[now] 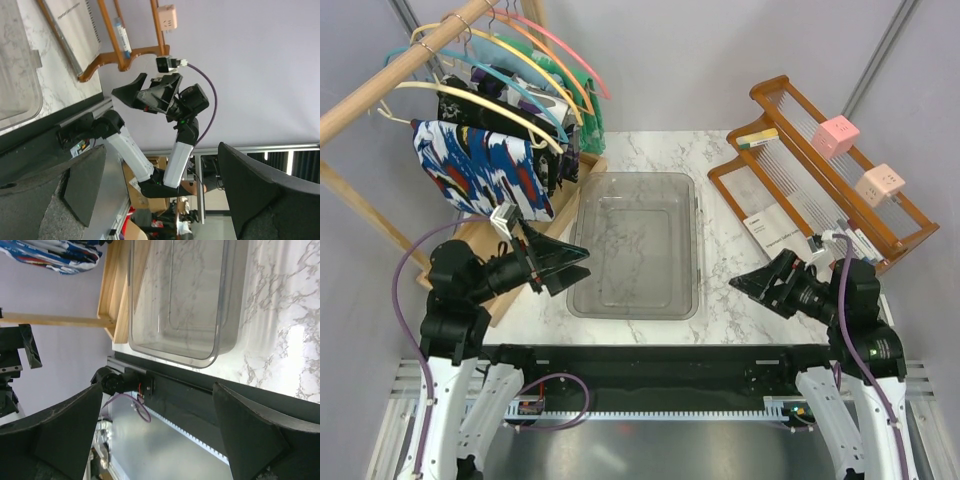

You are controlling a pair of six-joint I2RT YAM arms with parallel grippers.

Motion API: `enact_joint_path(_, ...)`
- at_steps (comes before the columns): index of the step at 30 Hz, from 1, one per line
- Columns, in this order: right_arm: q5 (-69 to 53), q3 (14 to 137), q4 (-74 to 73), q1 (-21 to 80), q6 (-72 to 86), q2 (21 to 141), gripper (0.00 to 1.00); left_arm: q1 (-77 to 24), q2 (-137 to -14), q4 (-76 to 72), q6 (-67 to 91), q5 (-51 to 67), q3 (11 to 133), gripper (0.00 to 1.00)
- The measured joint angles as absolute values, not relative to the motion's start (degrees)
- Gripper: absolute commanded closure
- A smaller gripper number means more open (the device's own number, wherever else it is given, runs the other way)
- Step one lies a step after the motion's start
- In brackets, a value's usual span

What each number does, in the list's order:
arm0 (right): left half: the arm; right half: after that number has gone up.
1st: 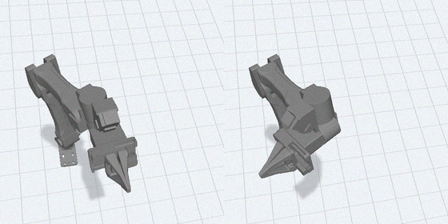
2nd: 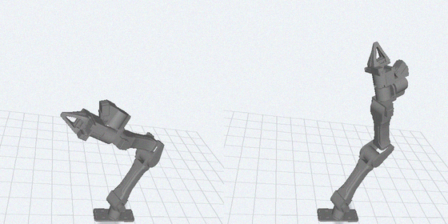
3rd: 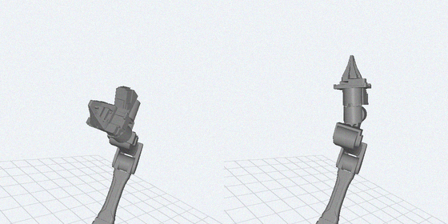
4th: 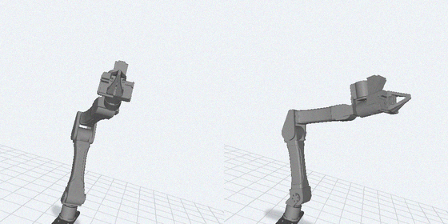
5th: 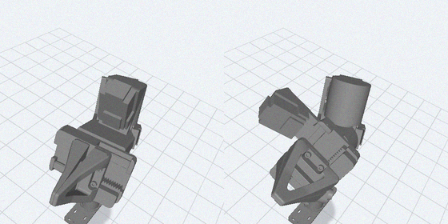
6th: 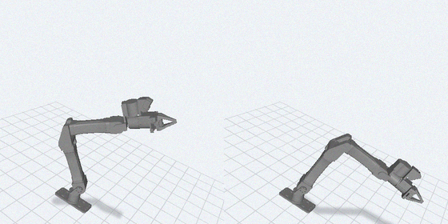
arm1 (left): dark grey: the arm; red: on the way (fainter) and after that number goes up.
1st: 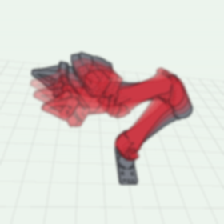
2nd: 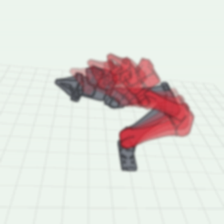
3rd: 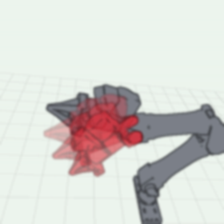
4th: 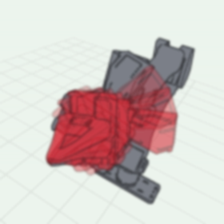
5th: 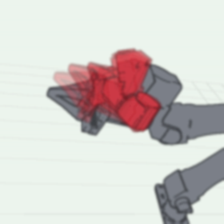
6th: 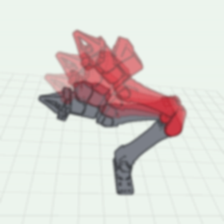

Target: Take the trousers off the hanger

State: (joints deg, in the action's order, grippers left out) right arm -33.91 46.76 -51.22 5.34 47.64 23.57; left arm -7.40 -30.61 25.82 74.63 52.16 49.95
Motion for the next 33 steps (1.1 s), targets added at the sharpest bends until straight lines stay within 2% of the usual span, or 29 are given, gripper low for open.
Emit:
enact_joint_path(4, -38.0, 45.7, -49.7, 5.4, 47.4, 25.4, 0.02, -7.4, -29.8, 25.6, 74.5, 48.9, 53.2, 0.0)
enact_joint_path(10, -41.4, 48.5, -48.7, 5.3, 43.9, 35.0, 0.02, -7.4, -32.8, 27.9, 70.5, 42.7, 60.0, 0.0)
enact_joint_path(18, -41.6, 57.3, -45.1, 7.3, 41.8, 45.9, 0.02, -7.4, -47.9, 42.5, 54.2, 23.9, 88.8, 0.06)
enact_joint_path(21, -40.3, 61.1, -44.3, 10.5, 41.4, 50.1, 0.02, -7.4, -52.2, 44.5, 50.8, 16.3, 94.9, 0.1)
enact_joint_path(28, -34.0, 70.5, -42.6, 22.6, 40.1, 61.6, 0.02, -7.4, -62.8, 47.0, 43.4, -0.3, 103.0, 0.11)
enact_joint_path(33, -32.2, 72.7, -42.0, 24.9, 39.6, 64.1, 0.02, -7.4, -69.1, 46.6, 40.3, -9.2, 104.6, 0.16)
